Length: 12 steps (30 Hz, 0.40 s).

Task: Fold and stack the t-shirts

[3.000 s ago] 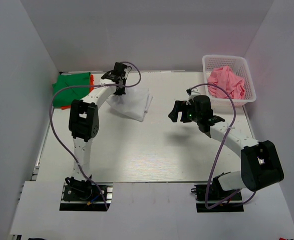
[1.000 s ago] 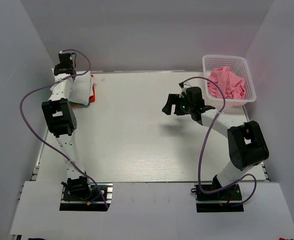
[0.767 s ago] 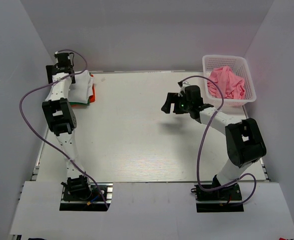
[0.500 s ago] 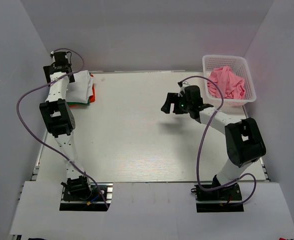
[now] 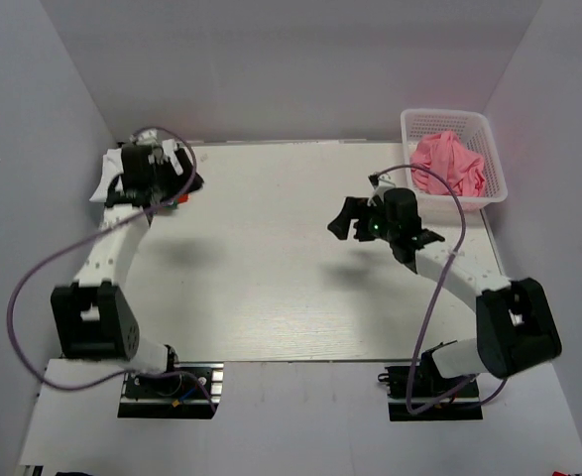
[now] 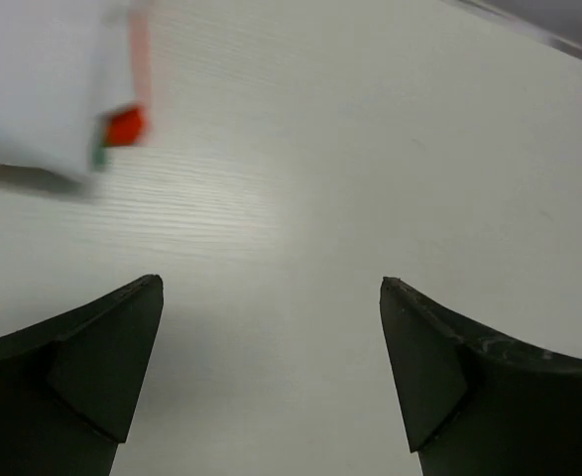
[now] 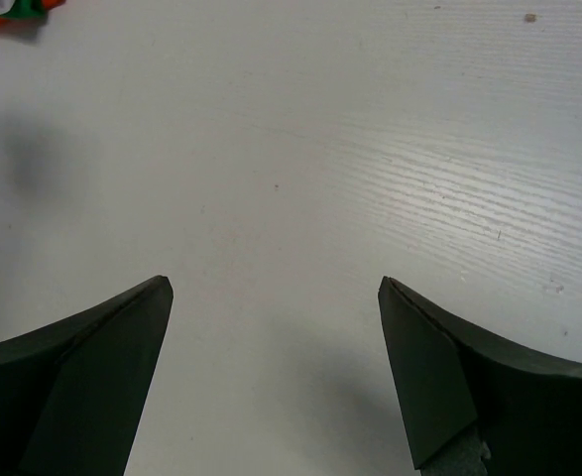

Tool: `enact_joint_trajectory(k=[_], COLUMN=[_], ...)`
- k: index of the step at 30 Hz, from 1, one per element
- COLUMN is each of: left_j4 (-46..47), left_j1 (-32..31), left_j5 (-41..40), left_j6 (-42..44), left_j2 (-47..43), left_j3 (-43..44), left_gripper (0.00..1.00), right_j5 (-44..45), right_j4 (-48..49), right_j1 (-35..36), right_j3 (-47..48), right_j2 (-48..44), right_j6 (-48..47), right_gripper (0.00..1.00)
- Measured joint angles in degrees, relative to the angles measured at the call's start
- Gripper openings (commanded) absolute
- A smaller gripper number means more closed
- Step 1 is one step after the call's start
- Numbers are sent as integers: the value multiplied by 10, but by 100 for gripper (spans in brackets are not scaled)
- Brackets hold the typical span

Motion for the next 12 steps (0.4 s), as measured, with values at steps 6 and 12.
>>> enact_joint_trajectory(k=[6,12], left_j4=[74,120], left_j1=[-26,-23], left_j5=[144,189], left_j6=[-42,-58], left_j2=[-141,-178], left_j3=[-152,-188], left_gripper=[100,100], right_j5=[19,37], right_j4=[-7,13], right_j1=[0,0], right_j3=[-48,-116], right_j2=[-78,-125], right_j6=[7,6], right_gripper=[90,90])
